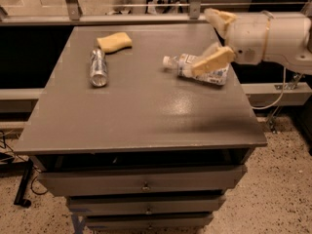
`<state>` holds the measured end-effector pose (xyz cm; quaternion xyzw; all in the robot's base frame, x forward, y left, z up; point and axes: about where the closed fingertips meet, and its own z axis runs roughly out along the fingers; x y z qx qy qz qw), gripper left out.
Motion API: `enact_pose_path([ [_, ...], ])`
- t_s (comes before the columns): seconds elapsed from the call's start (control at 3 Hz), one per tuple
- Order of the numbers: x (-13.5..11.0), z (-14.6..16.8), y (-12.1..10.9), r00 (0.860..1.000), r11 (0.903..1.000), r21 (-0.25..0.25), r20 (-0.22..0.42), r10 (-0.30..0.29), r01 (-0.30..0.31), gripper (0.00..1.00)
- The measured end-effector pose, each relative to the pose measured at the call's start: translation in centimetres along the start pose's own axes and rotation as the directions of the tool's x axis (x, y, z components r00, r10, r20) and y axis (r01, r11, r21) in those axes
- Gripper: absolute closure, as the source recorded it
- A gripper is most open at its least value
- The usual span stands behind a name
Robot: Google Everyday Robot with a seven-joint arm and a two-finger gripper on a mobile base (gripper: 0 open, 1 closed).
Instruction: Knock redbull can over
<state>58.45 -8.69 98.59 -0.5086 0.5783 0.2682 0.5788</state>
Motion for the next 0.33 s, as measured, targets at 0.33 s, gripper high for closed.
enact_pose_path([
  [0.33, 0.22, -1.25, 0.22, 1.0, 1.0, 0.005, -0.005, 0.003, -0.003, 0.0],
])
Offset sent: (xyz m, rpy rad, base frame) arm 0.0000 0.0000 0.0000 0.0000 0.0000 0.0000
